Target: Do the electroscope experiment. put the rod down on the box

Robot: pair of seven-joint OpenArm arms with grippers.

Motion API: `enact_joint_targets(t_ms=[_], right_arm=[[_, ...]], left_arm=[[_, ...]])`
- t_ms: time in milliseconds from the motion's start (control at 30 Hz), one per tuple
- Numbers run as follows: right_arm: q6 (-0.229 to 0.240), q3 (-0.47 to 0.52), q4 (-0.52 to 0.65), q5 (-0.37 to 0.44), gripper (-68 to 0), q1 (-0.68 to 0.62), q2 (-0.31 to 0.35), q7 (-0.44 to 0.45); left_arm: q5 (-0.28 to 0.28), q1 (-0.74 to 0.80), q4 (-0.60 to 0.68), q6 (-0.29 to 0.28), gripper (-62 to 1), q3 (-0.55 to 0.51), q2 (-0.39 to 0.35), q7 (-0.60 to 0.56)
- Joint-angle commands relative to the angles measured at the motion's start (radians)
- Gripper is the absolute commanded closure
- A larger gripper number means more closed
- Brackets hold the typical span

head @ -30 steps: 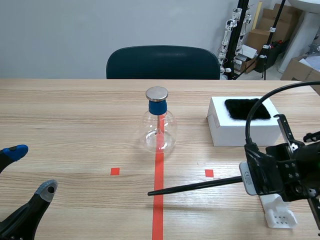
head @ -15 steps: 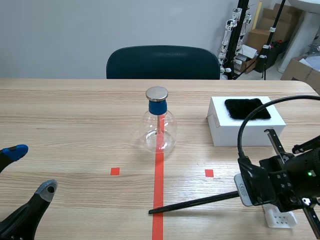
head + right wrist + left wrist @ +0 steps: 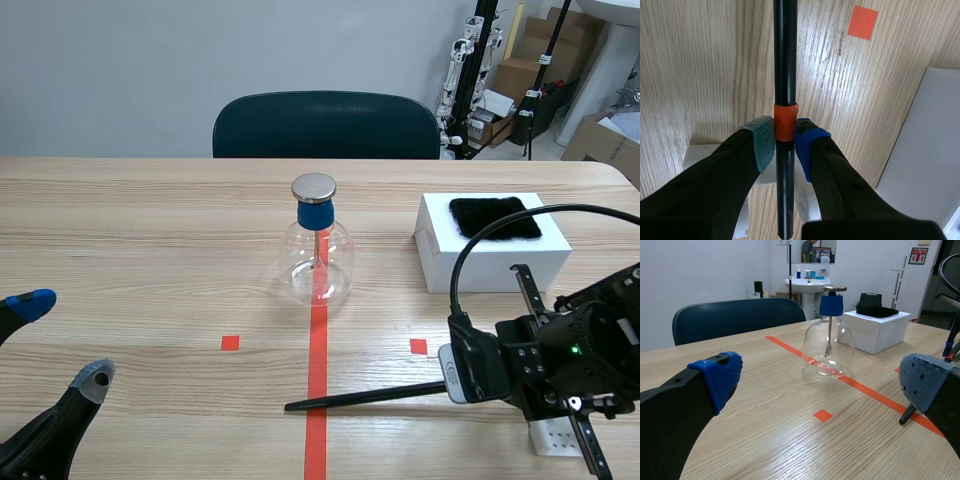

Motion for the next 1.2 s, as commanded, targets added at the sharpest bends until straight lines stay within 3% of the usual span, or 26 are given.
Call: enact_joint_targets(t_ms=[0,200,267,433,600,767,900,1067,1167], right_arm=[[0.008,0.001,0.002,0.002,-6.9,0.023,0.0,-0.028],[0.008,-0.034,0.002,0.001,-7.7,0.023,-0.02,-0.102],[0.008,-0.038,0.002,0.001,-15.0,0.023,-0.028,-0.117],[0.008,-0.038,0.002,0.006,-45.4,0.023,-0.034,-0.113],[0.008,-0.038,0.002,0.029,-59.4,0.023,-0.033,-0.097],[0.008,-0.037,0.004,0.045,-67.1,0.024,-0.025,-0.063],[0.008,-0.016,0.006,0.172,-67.9,0.042,-0.005,-0.021],[0.008,0.069,0.006,0.303,-67.9,0.033,0.018,0.179],[0.002,0.12,0.006,0.34,-67.9,0.018,0.032,0.299]], left_arm=[[-0.007,-0.005,0.011,0.002,-62.3,-0.003,-0.001,-0.015],[-0.007,-0.005,0.011,0.002,-62.3,-0.003,-0.001,-0.015],[-0.007,-0.005,0.011,0.002,-62.3,-0.003,-0.001,-0.015],[-0.007,-0.005,0.011,0.002,-62.3,-0.003,-0.001,-0.015],[-0.007,-0.005,0.011,0.002,-62.3,-0.003,-0.001,-0.015],[-0.007,-0.005,0.011,0.002,-62.3,-0.003,-0.001,-0.015],[-0.007,-0.005,0.011,0.002,-62.3,-0.003,-0.001,-0.015],[-0.007,-0.005,0.011,0.002,-62.3,-0.003,-0.001,-0.015],[-0.007,-0.005,0.011,0.002,-62.3,-0.003,-0.001,-0.015]])
